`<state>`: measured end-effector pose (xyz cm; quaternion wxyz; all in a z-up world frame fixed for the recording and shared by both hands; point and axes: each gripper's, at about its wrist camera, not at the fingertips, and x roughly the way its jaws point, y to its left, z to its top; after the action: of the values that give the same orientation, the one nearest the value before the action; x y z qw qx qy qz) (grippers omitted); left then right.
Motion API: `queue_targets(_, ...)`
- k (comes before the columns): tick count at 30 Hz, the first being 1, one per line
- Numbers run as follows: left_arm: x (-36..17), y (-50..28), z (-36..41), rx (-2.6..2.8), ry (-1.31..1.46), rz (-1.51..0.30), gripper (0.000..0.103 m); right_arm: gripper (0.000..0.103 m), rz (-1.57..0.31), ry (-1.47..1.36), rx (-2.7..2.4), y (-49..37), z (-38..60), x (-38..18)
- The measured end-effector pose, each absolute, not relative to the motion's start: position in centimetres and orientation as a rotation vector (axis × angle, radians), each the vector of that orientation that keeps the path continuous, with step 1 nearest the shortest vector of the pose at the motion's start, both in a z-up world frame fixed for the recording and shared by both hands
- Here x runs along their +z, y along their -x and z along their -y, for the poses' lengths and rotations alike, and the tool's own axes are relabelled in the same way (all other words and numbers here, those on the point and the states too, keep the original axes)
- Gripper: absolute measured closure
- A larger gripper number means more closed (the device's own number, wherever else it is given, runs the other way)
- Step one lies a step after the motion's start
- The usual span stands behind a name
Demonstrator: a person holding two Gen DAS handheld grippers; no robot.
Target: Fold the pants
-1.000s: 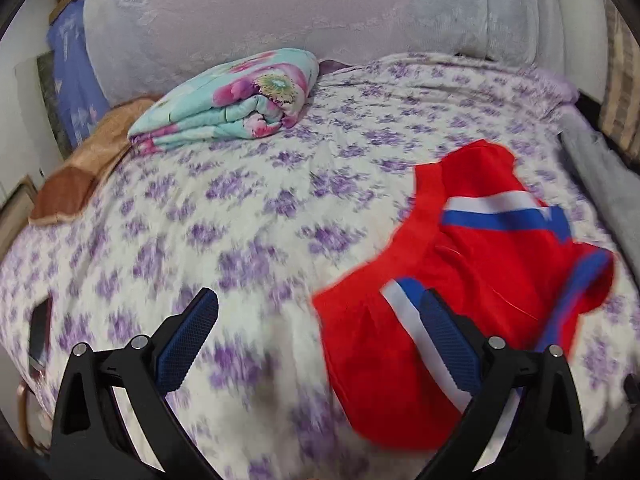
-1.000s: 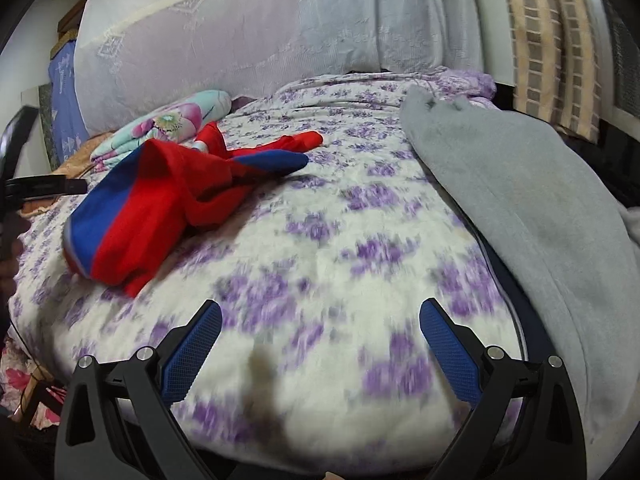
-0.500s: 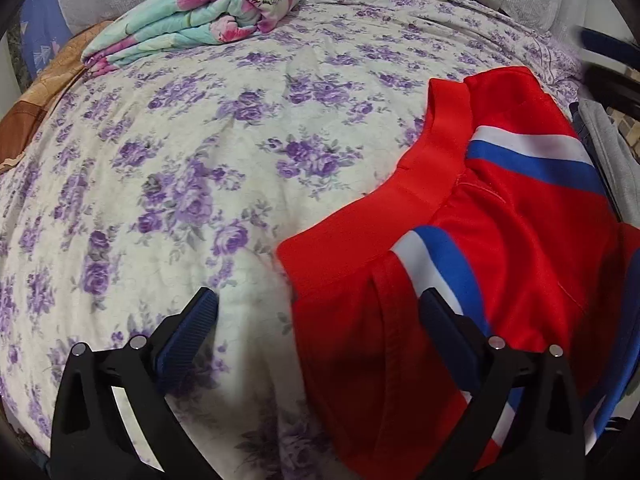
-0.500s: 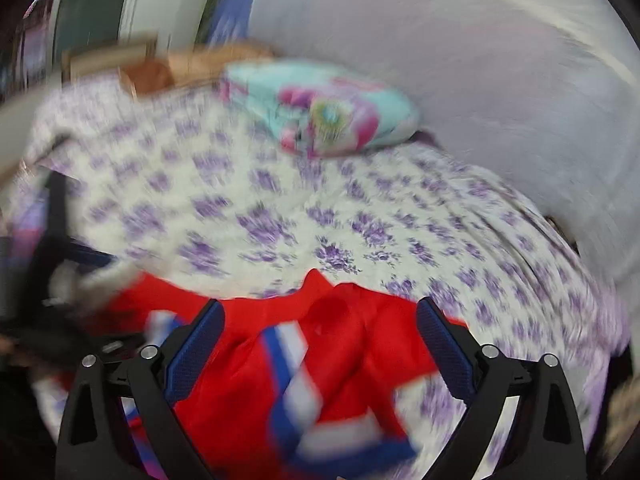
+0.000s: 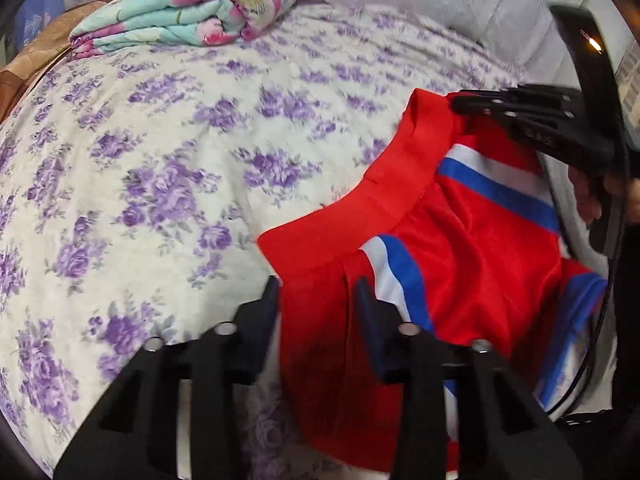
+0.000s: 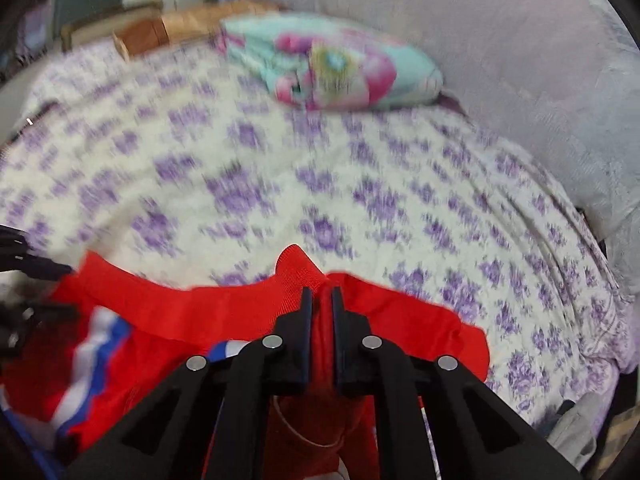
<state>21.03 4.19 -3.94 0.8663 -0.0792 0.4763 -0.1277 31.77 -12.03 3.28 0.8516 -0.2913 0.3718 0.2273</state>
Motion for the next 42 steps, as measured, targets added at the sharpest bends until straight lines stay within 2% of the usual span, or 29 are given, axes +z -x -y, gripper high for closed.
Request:
queue_targets(2, -4.2, -21.1, -4.2, -0.285, 0.166, -1.017, 0.068, 0.094, -0.723, 0.570, 0.528, -30.6, 12.8, 4.9)
queue_targets(4, -5.1, -21.4, -4.3, -0.278, 0.175, -1.049, 0.063, 0.095, -0.702, 0.541, 0.555, -29.8, 13.3, 5.8)
queue_targets(5, -5.4, -21.5, -4.5, -0.276, 0.180, -1.057, 0.051, 0.095, -0.698, 0.534, 0.560, -29.5, 13.5, 6.1)
queue_targets(6, -5.5, -21.6, -4.6, -0.273, 0.187, -1.057, 0.035, 0.095, -0.699, 0.534, 0.560, -29.2, 13.7, 6.1)
queue_targets(9, -5.0, -21.7, -4.3, -0.292, 0.189, -1.029, 0.016, 0.095, -0.705, 0.536, 0.560, -28.4, 14.2, 6.1)
queue_targets(12, -4.4, -22.3, -3.1, -0.318, 0.150, -0.979, 0.013, 0.095, -0.698, 0.532, 0.559, -27.6, 14.9, 6.4)
queue_targets(14, -5.2, -23.4, -2.2, -0.353, 0.167, -1.014, 0.018, 0.095, -0.689, 0.514, 0.547, -27.1, 15.9, 6.7)
queue_targets(15, -5.4, -23.3, -1.8, -0.388, 0.189, -1.034, 0.033, 0.095, -0.689, 0.506, 0.540, -27.0, 16.4, 6.8)
queue_targets(17, -5.9, -23.4, -1.1, -0.414, 0.193, -1.059, 0.039, 0.095, -0.694, 0.491, 0.523, -26.7, 17.4, 6.8)
queue_targets(19, -5.5, -23.1, -0.6, -0.429, 0.176, -1.044, 0.055, 0.095, -0.695, 0.489, 0.510, -26.5, 18.2, 6.6)
queue_targets(21, -5.2, -23.0, -0.7, -0.445, 0.194, -1.035, 0.079, 0.095, -0.699, 0.483, 0.506, -26.4, 18.8, 6.6)
queue_targets(25, -6.4, -23.6, -1.2, -0.413, 0.214, -1.083, 0.078, 0.095, -0.706, 0.476, 0.509, -26.5, 19.1, 6.3)
queue_targets(29, -6.9, -24.5, -1.5, -0.399, 0.274, -1.097, 0.062, 0.095, -0.711, 0.487, 0.514, -26.6, 18.5, 6.0)
queue_targets(31, -6.8, -24.9, -1.1, -0.389, 0.263, -1.092, 0.061, 0.095, -0.712, 0.493, 0.516, -26.6, 18.2, 6.0)
queue_targets(32, -6.7, -24.9, -0.9, -0.388, 0.254, -1.087, 0.063, 0.095, -0.711, 0.494, 0.514, -26.6, 18.2, 6.1)
queue_targets(33, -6.5, -24.9, -0.7, -0.385, 0.248, -1.076, 0.070, 0.095, -0.710, 0.497, 0.510, -26.5, 18.2, 6.1)
queue_targets(35, -5.7, -24.4, -0.8, -0.397, 0.252, -1.042, 0.077, 0.095, -0.707, 0.496, 0.501, -26.6, 18.1, 6.4)
queue_targets(42, 1.3, -19.8, -4.8, -0.344, 0.280, -0.781, 0.080, 0.096, -0.646, 0.534, 0.540, -27.4, 14.2, 9.7)
